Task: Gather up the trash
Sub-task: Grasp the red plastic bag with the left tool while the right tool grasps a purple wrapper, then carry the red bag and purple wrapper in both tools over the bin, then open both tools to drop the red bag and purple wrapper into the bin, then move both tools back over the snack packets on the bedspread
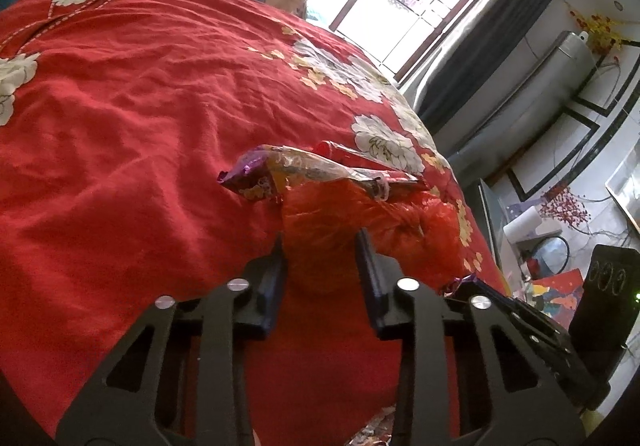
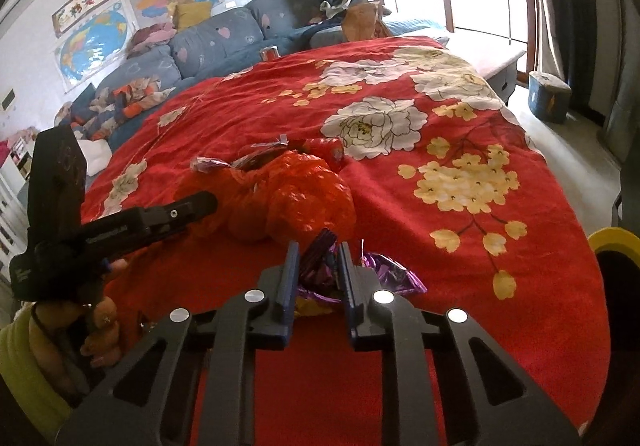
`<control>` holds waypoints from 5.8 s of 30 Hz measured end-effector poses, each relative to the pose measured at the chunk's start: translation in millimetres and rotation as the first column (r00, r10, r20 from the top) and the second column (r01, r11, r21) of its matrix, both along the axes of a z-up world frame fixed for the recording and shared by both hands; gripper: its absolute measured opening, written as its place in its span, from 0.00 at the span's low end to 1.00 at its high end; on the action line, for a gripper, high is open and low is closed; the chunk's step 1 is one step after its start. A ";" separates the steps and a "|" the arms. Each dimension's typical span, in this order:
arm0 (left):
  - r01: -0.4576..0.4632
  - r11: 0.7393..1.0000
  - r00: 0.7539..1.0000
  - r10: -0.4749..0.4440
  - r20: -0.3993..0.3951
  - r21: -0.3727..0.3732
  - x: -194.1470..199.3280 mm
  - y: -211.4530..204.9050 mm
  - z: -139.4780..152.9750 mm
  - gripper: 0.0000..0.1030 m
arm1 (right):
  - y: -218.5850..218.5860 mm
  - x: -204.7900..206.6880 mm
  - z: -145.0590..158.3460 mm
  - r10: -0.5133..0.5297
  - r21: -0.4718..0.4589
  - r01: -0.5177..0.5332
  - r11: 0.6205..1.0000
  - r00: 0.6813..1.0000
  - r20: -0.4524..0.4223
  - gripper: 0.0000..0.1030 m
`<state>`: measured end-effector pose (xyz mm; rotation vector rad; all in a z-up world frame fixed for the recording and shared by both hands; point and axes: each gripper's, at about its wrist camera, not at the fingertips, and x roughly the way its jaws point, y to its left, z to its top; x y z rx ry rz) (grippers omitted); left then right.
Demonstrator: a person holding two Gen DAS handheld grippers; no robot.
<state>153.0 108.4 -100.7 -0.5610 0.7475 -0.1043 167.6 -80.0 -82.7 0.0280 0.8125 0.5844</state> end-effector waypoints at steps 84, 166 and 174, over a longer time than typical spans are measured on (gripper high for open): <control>0.490 0.838 0.841 -0.527 0.121 0.243 -16.4 -242.9 73.5 0.01 | -246.2 -17.9 63.9 -0.506 0.305 0.468 0.829 0.861 0.054 0.09; 0.278 0.926 0.918 -0.334 0.215 0.255 -16.1 -196.6 78.0 0.89 | -217.1 -11.8 38.3 -0.469 0.213 0.449 0.868 0.882 0.053 0.62; 0.204 0.940 0.932 -0.271 0.239 0.273 -25.3 -168.6 82.0 0.89 | -185.2 -14.6 44.8 -0.405 0.195 0.385 0.902 0.911 0.073 0.62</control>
